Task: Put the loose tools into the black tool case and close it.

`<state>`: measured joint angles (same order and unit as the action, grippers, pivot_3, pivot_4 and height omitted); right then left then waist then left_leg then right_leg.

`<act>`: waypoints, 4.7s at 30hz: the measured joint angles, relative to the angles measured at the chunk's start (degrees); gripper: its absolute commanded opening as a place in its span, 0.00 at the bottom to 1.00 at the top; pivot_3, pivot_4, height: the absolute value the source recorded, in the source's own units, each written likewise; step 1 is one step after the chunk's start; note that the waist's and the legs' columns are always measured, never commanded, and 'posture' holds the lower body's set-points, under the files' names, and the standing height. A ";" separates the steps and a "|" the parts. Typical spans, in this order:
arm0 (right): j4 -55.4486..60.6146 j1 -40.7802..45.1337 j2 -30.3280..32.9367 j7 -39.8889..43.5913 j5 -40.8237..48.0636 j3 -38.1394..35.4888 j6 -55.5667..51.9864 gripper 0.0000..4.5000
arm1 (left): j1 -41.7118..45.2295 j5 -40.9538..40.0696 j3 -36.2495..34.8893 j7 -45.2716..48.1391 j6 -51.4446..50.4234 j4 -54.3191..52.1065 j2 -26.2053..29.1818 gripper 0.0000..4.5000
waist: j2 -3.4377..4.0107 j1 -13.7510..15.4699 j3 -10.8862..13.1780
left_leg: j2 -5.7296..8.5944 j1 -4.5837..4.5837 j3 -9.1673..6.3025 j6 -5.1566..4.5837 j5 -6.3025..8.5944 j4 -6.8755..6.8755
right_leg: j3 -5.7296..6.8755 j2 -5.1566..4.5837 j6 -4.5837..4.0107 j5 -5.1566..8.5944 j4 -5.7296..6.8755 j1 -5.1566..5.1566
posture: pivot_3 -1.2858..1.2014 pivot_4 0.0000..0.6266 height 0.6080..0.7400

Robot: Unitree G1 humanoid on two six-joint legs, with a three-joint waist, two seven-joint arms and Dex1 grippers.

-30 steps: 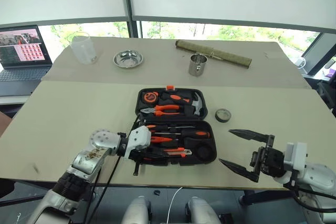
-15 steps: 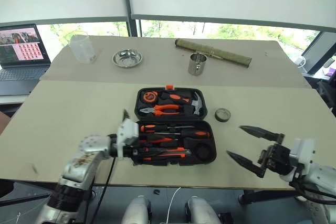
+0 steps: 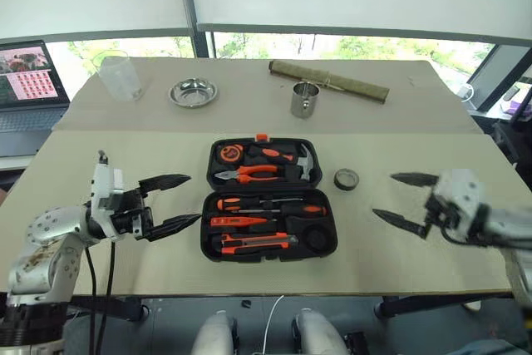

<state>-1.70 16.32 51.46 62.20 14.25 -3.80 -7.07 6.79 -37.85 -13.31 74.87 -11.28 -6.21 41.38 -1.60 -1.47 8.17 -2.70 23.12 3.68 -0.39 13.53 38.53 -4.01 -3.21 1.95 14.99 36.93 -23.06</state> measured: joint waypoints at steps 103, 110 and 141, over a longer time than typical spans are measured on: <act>9.79 2.12 -3.85 -2.88 -2.07 4.34 -24.20 0.61 | 1.88 8.49 2.77 -30.44 -33.82 -5.25 1.39 0.52 | -0.18 0.69 0.06 | 0.13 0.95 -0.23 0.10 -0.09 0.38 | 0.00 0.00 0.09 -0.10 0.87 -1.10 | 0.52 0.24 1.00; 17.82 15.62 -3.80 -6.01 7.21 7.60 -66.02 1.00 | 19.08 4.29 3.63 -34.37 -54.97 -3.46 2.70 0.97 | -0.30 0.58 0.09 | 0.17 0.96 -0.35 0.10 -0.14 0.40 | 0.05 0.08 0.07 -0.10 0.89 -1.04 | 0.52 0.24 1.00; 1.98 26.94 -21.19 -33.41 11.45 2.64 -84.77 0.00 | 30.64 6.90 7.62 -45.73 -64.11 9.50 -11.79 0.08 | -0.54 0.80 -0.02 | 0.53 1.06 -0.42 0.09 -0.27 0.39 | 0.18 -0.21 0.21 -0.17 0.82 -0.95 | 0.52 0.24 1.00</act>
<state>0.28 43.26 30.27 28.79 25.70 -1.16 -91.84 37.44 -30.95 -5.68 29.14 -75.39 3.29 29.59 -2.14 -0.67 8.15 -2.17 24.18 3.27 -0.30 13.26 38.92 -3.83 -3.42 2.16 14.82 37.75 -24.01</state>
